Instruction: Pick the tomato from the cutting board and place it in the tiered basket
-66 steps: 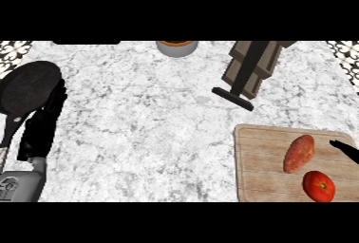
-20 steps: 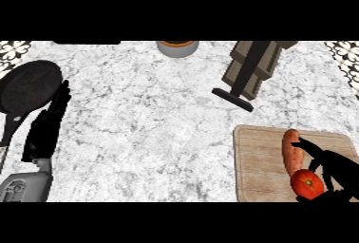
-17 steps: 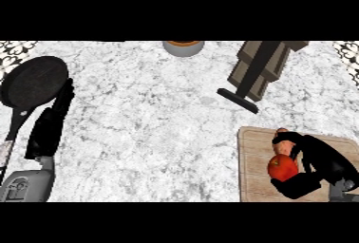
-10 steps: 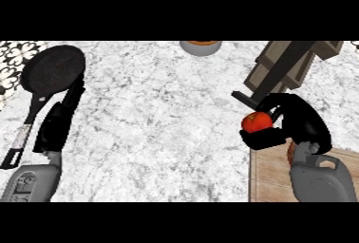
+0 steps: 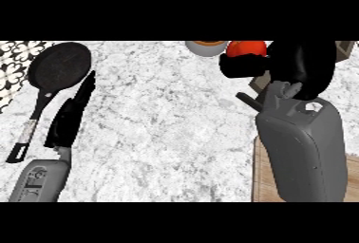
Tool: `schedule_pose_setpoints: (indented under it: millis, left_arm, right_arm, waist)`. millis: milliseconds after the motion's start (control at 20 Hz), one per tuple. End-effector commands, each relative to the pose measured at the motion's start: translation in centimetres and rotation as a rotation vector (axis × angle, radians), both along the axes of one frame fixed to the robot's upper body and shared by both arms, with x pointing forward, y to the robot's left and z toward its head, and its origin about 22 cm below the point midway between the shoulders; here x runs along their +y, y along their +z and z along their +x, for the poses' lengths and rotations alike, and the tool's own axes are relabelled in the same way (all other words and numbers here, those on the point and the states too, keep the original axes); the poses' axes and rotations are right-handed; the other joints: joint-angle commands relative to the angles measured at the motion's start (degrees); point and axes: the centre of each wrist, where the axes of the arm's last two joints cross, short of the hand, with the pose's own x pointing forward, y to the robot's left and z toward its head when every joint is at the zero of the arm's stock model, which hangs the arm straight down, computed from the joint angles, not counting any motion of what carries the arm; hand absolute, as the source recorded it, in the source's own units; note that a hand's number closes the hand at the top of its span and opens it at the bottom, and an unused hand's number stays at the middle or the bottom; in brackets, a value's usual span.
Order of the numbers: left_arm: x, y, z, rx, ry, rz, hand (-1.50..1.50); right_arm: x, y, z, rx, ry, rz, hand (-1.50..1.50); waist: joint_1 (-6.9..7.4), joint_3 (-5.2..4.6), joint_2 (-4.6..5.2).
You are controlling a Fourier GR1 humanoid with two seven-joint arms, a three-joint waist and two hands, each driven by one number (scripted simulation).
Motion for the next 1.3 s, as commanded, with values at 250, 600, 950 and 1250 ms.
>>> schedule_pose_setpoints:
  millis: [250,600,950,1250]
  left_arm:
    - [0.1,0.0,0.3,0.008,0.025,-0.004,0.0]
    - [1.9,0.7,0.5,-0.015,0.073,0.006,0.0]
    - [1.2,0.2,-0.5,0.004,0.079,-0.005,0.0]
    - [2.9,0.4,-0.8,-0.014,0.093,-0.007,0.0]
  right_arm:
    - [7.0,10.1,2.6,-0.111,-0.306,-0.171,1.5]
    - [9.2,14.9,5.1,-0.087,-0.237,-0.071,1.5]
    - [5.5,16.4,9.4,0.015,-0.297,-0.257,1.5]
    - [4.2,15.4,11.4,0.127,-0.44,-0.473,1.5]
  waist:
    - [-1.68,0.22,-0.16]
    - [-3.14,0.57,0.51]
    - [-4.37,0.65,0.45]
    - [-4.87,0.62,0.41]
